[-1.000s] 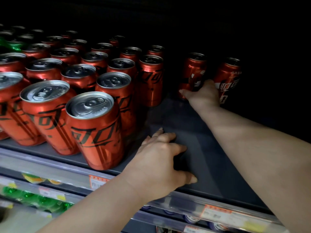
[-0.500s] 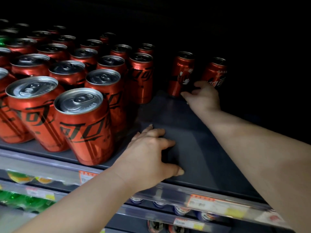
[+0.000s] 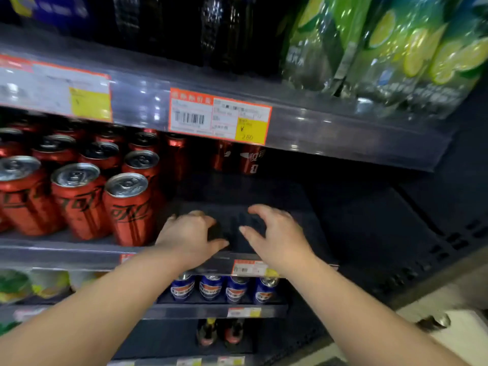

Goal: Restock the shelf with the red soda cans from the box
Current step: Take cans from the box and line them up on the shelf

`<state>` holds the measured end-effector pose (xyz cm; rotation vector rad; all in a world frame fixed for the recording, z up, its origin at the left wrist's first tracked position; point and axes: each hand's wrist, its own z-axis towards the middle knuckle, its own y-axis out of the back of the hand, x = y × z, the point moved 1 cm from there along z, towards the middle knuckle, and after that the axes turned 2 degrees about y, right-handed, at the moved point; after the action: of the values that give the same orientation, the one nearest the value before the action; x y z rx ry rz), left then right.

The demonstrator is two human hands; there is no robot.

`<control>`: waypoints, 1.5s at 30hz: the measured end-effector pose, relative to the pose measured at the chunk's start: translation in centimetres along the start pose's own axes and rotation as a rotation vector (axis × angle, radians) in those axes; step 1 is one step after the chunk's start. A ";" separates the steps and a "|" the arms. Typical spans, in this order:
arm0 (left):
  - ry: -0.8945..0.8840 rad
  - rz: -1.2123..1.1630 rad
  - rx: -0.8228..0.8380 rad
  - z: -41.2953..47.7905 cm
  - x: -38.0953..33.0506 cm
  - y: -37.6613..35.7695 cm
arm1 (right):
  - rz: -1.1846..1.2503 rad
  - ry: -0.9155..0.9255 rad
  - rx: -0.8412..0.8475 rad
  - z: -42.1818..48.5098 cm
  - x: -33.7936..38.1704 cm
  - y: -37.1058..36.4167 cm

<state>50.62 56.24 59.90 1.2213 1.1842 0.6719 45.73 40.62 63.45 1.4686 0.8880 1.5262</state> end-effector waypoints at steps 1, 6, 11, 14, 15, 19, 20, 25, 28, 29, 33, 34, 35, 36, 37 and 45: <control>-0.001 -0.019 -0.013 -1.1 -0.2 0.5 | 0.003 -0.019 0.017 -1.7 0.3 0.4; 0.009 0.005 -0.065 -9.9 1.6 2.3 | -0.036 -0.060 0.076 -10.0 2.3 1.9; 0.077 0.040 -0.092 -19.3 4.1 2.3 | -0.070 -0.035 0.106 -16.4 4.2 1.7; 0.146 0.057 -0.094 -24.9 4.9 2.3 | -0.069 0.013 0.112 -20.6 5.4 1.4; 0.183 0.060 -0.085 -27.0 4.7 2.6 | -0.078 0.035 0.110 -22.2 5.9 1.3; 0.250 0.069 -0.080 -35.3 4.7 2.5 | -0.089 0.077 0.146 -29.0 8.3 0.9; 0.262 0.078 -0.078 -37.3 4.7 2.4 | -0.088 0.089 0.157 -30.6 9.0 0.9; 0.349 0.131 -0.011 -46.9 5.6 3.2 | -0.064 0.127 0.242 -37.3 13.2 0.6; 0.406 0.157 -0.005 -51.5 7.6 4.7 | -0.052 0.172 0.285 -40.0 16.4 0.2; 0.422 0.164 -0.018 -52.8 8.4 5.4 | -0.047 0.189 0.290 -40.7 17.6 0.1; 0.485 0.137 -0.084 -57.8 12.1 7.8 | -0.048 0.244 0.295 -42.7 22.9 -0.9; 0.495 0.131 -0.103 -59.1 13.3 8.3 | -0.051 0.258 0.298 -43.0 24.5 -1.4; 0.508 0.128 -0.118 -60.4 14.7 8.8 | -0.053 0.271 0.309 -43.3 26.1 -2.0; 0.526 0.128 -0.123 -61.8 16.2 9.4 | -0.056 0.284 0.320 -43.5 27.9 -2.7; 0.547 0.130 -0.124 -63.2 18.0 9.9 | -0.062 0.299 0.329 -43.6 29.9 -3.6; 0.723 0.104 -0.148 -75.8 36.8 16.4 | -0.062 0.395 0.401 -44.5 50.6 -13.5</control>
<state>-5.88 120.04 70.17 0.9361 1.6251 1.3238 3.39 94.47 69.18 1.4110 1.5312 1.6894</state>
